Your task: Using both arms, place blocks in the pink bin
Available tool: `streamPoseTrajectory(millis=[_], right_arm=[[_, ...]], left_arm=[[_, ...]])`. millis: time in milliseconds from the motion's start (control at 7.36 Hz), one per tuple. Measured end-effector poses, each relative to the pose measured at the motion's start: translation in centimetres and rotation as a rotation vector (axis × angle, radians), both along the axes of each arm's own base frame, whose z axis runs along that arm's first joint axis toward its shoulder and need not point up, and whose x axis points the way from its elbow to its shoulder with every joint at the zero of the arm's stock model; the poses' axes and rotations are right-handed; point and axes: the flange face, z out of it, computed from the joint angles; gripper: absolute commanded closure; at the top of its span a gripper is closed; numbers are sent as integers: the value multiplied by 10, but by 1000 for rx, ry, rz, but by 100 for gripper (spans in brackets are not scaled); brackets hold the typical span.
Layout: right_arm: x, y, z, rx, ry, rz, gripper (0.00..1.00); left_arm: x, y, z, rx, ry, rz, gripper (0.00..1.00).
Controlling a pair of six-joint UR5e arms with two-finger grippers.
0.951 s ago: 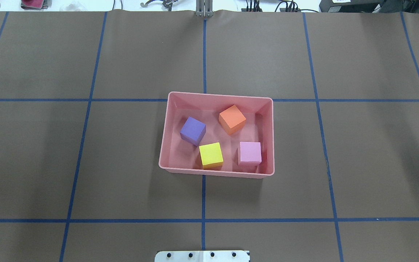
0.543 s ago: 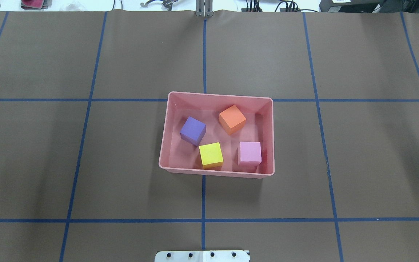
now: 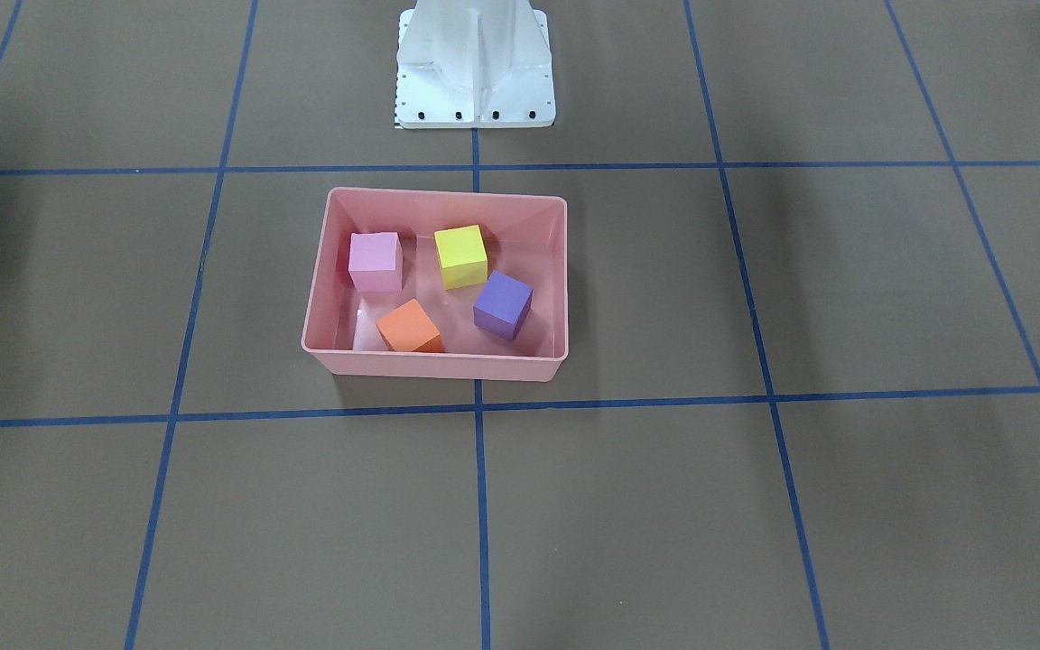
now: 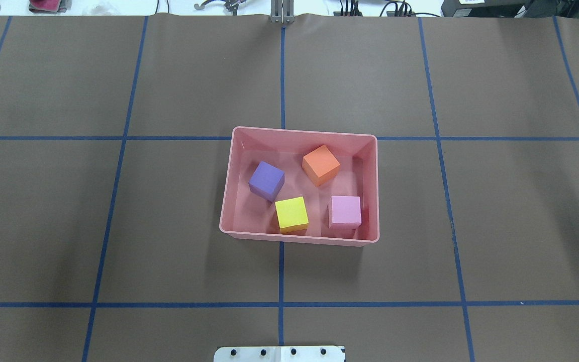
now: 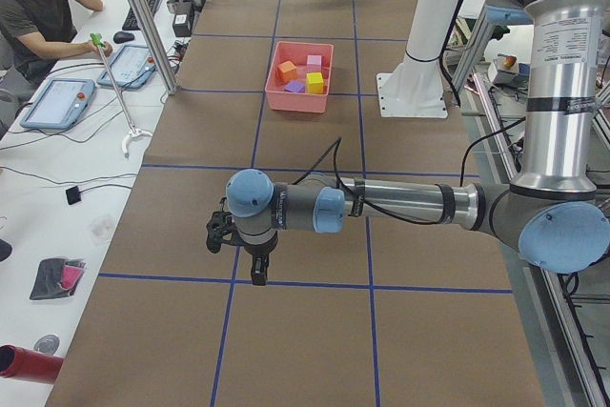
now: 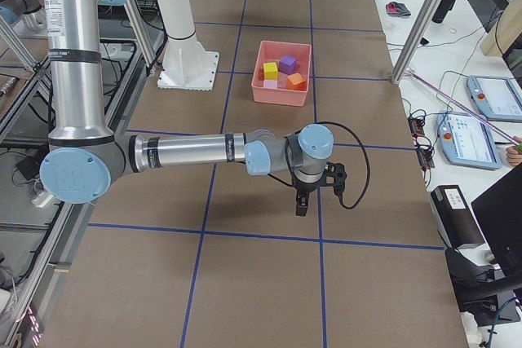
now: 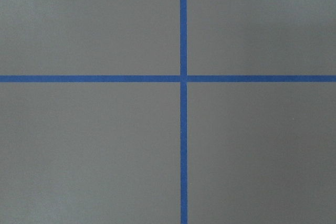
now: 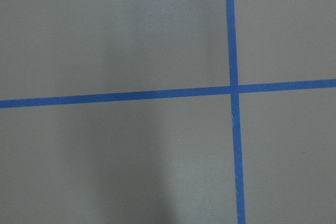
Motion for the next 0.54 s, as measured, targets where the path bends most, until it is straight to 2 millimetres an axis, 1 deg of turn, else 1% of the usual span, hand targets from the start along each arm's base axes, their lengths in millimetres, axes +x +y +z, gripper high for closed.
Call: streamPoseTrajectory(millis=[136, 272, 408, 543], right_arm=[[0, 2, 1, -1, 0, 0, 0], [0, 3, 0, -1, 0, 0, 0], [0, 3, -1, 2, -1, 0, 0], [1, 5, -2, 7, -2, -2, 0]], left_arm=[[0, 1, -2, 0, 0, -3, 1], [-1, -2, -9, 15, -3, -6, 1], [-2, 4, -13, 22, -7, -8, 1], [-3, 18, -18, 34, -16, -9, 1]])
